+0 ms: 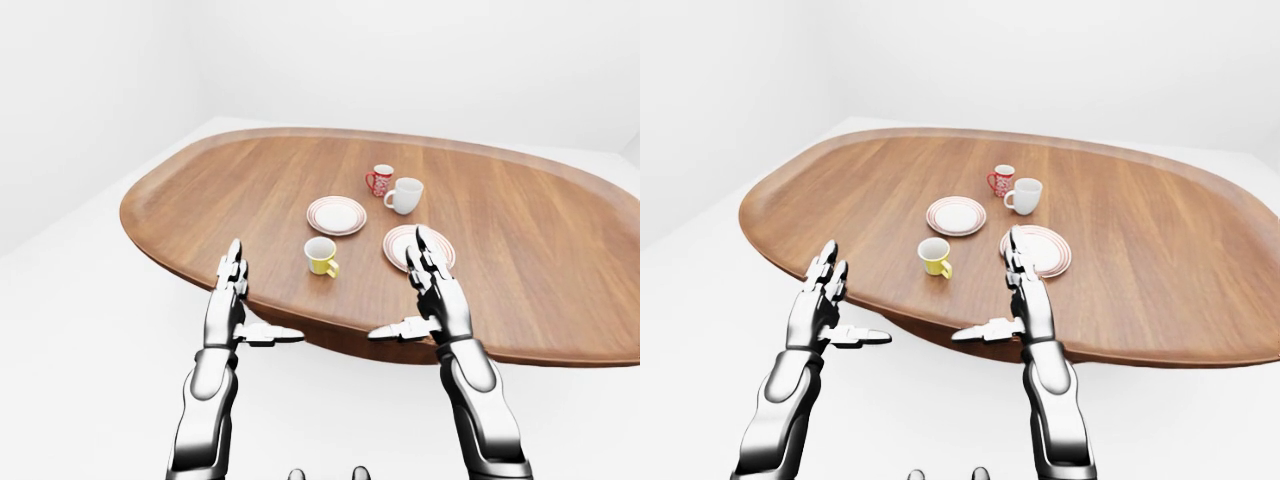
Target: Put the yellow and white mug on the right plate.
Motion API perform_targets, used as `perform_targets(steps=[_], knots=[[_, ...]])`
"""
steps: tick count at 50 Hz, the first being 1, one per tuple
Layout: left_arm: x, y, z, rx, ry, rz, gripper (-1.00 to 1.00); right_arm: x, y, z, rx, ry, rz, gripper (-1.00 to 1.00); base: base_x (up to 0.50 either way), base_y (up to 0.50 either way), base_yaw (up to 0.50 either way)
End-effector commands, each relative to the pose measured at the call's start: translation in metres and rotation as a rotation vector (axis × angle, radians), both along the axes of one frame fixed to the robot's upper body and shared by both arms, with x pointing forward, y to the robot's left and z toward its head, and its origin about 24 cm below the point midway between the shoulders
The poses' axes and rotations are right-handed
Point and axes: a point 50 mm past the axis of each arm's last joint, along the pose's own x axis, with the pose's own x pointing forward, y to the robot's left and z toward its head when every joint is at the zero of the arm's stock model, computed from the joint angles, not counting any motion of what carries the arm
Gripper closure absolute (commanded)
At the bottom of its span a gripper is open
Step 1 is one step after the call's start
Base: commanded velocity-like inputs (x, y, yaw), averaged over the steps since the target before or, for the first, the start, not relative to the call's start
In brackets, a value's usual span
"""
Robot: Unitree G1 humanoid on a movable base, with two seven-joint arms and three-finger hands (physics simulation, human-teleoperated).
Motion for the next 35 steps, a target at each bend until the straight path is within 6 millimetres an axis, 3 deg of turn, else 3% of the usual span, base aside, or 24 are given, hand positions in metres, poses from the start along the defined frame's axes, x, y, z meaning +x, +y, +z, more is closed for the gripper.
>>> perform_targets(steps=[1, 29, 35], knots=[[0.001, 0.0, 0.0, 0.0, -0.001, -0.003, -1.0, -0.002, 0.002, 0.005, 0.011, -0.023, 0.02, -1.0, 0.48, 0.13, 0.0], [0.0, -0.001, -0.001, 0.0, 0.004, -0.008, -1.0, 0.003, -0.001, -0.004, -0.012, 0.017, -0.012, -1.0, 0.48, 0.14, 0.0], [0.0, -0.001, -0.001, 0.002, 0.006, -0.008, -1.0, 0.001, 0.0, -0.004, 0.016, 0.015, 0.01, -1.0, 0.08, 0.02, 0.0]])
